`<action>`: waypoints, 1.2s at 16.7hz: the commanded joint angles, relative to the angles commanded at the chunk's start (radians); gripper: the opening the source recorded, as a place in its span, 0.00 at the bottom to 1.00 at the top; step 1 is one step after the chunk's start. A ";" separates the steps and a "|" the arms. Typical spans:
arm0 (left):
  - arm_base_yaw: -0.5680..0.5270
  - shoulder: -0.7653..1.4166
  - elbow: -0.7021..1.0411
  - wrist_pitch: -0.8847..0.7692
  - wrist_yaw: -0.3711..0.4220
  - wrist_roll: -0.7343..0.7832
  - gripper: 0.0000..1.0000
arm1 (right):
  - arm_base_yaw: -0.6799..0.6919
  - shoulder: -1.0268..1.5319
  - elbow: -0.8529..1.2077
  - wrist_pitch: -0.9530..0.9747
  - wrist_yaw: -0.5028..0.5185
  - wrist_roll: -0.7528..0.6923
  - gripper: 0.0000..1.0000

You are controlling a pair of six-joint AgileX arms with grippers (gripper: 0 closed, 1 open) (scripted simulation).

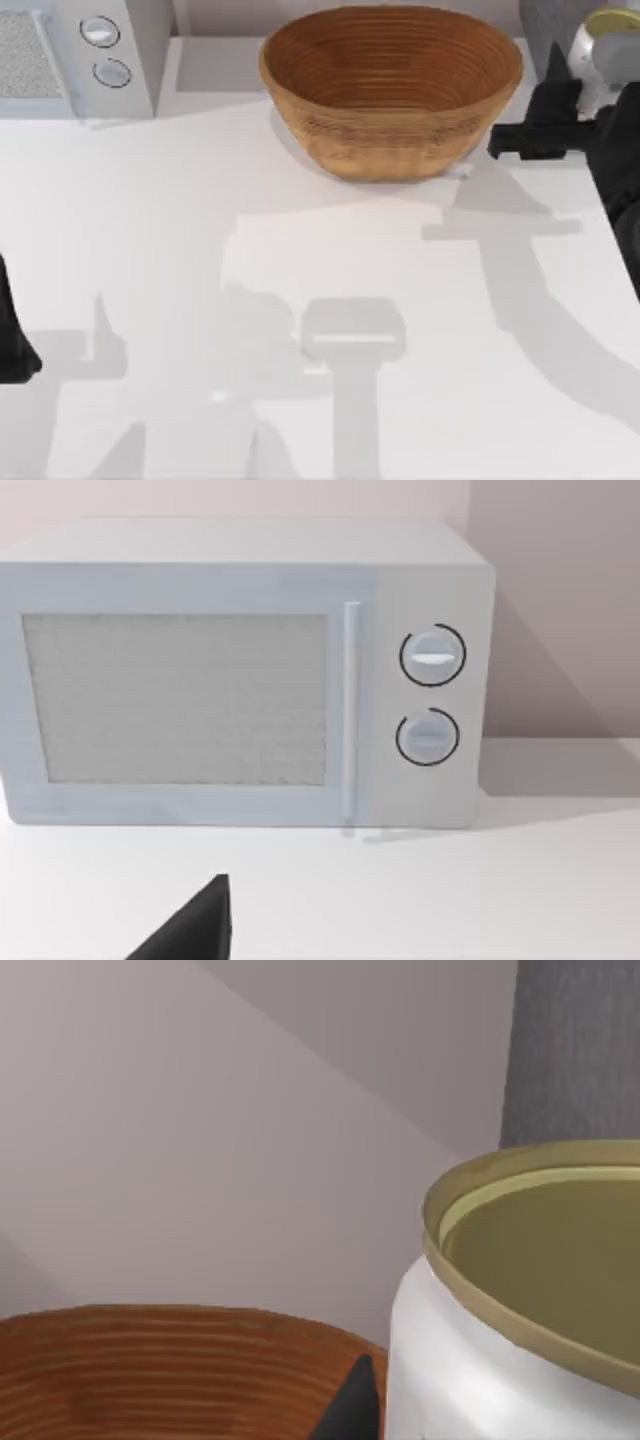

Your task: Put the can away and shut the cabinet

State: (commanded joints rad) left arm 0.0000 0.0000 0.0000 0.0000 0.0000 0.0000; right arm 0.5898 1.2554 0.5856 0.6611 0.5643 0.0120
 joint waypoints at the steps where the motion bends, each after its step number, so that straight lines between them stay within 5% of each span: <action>1: 0.000 0.000 0.000 0.000 0.000 0.000 1.00 | -0.043 -0.102 -0.046 -0.052 -0.047 -0.001 0.00; 12: 0.000 0.000 0.000 0.000 0.000 0.000 1.00 | -0.507 -1.118 -0.506 -0.573 -0.493 -0.011 0.00; 20: 0.000 0.000 0.000 0.000 0.000 0.000 1.00 | -0.590 -1.255 -0.586 -0.661 -0.564 -0.012 0.00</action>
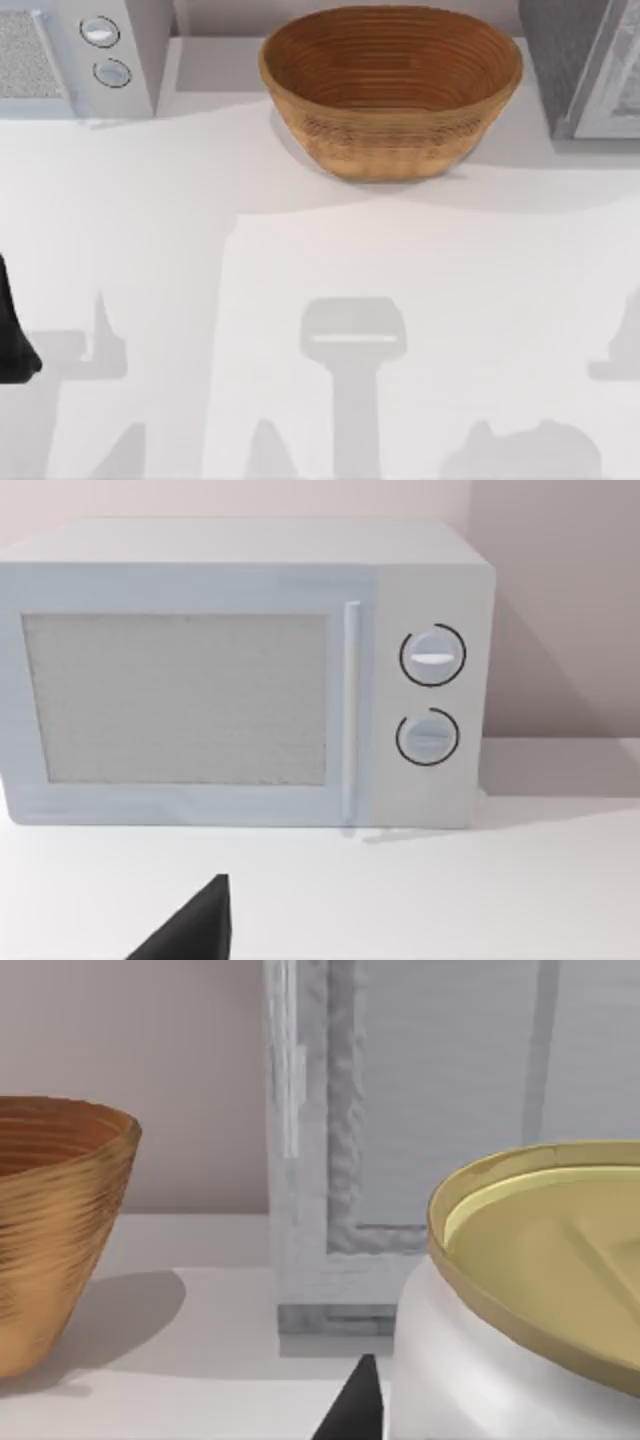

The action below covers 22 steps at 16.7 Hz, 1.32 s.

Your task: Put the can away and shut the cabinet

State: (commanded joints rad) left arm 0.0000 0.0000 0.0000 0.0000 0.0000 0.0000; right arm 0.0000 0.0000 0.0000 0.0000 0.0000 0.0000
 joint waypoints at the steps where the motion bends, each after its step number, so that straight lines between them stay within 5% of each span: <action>1: 0.000 0.000 0.000 0.000 0.000 0.000 1.00 | 0.003 0.004 0.002 0.002 0.001 0.002 0.00; 9: 0.000 0.000 0.000 0.000 0.000 0.000 1.00 | 0.048 0.277 0.302 -0.088 0.038 0.000 0.00; 22: 0.000 0.000 0.000 0.000 0.000 0.000 1.00 | 0.169 1.185 1.571 -0.368 0.171 0.009 0.00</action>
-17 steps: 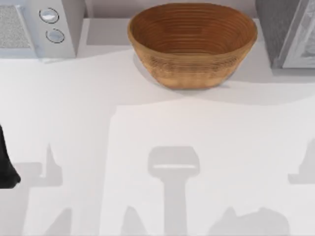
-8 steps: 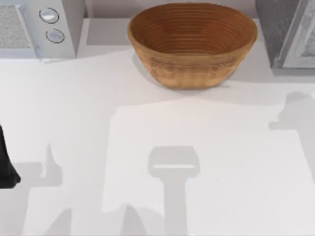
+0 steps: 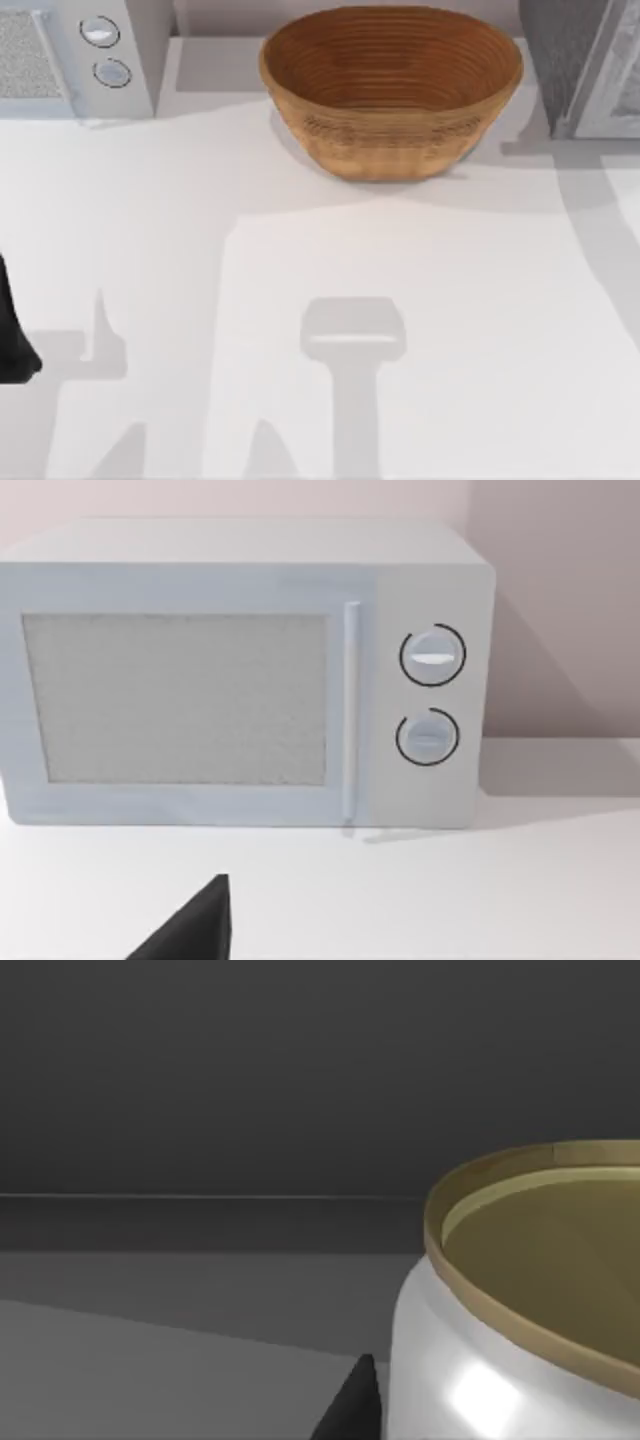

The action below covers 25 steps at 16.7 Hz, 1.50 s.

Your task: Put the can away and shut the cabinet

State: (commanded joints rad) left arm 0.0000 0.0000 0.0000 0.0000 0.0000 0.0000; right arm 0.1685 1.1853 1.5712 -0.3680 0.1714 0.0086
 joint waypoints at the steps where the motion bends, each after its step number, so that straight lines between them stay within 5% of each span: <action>1: 0.000 0.000 0.000 0.000 0.000 0.000 1.00 | 0.005 0.046 0.055 -0.016 0.008 0.002 0.00; 14: 0.000 0.000 0.000 0.000 0.000 0.000 1.00 | 0.007 0.200 0.240 -0.070 0.018 0.011 0.00; 25: 0.000 0.000 0.000 0.000 0.000 0.000 1.00 | -0.049 0.732 0.973 -0.251 -0.031 0.011 0.00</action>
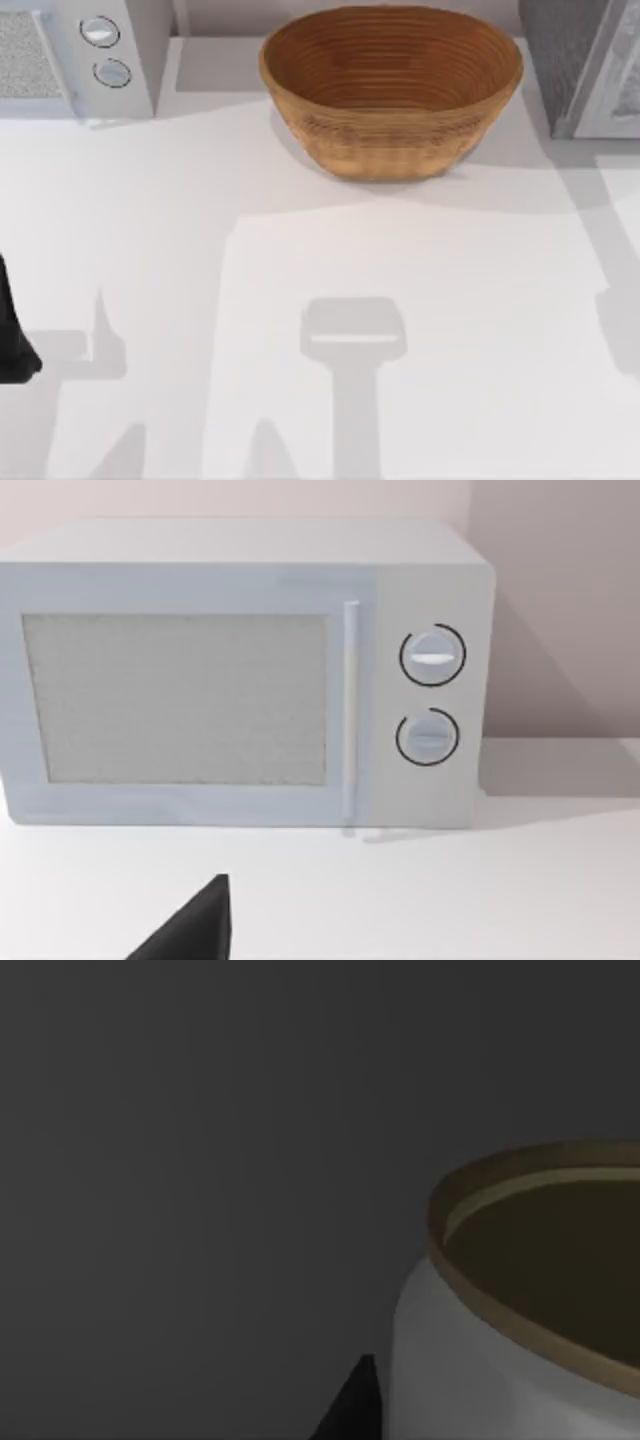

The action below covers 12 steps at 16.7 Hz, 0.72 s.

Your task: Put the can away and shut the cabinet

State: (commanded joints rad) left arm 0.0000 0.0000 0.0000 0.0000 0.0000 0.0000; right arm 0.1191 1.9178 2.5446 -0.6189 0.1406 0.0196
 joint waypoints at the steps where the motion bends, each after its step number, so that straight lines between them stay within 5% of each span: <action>1: 0.000 0.000 0.000 0.000 0.000 0.000 1.00 | -0.005 0.045 0.059 -0.016 -0.004 -0.001 0.00; 10: 0.000 0.000 0.000 0.000 0.000 0.000 1.00 | -0.022 0.172 0.223 -0.061 -0.018 -0.002 0.00; 12: 0.000 0.000 0.000 0.000 0.000 0.000 1.00 | -0.022 0.172 0.223 -0.061 -0.018 -0.002 0.15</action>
State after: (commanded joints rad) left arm 0.0000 0.0000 0.0000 0.0000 0.0000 0.0000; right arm 0.0973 2.0896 2.7671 -0.6795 0.1222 0.0173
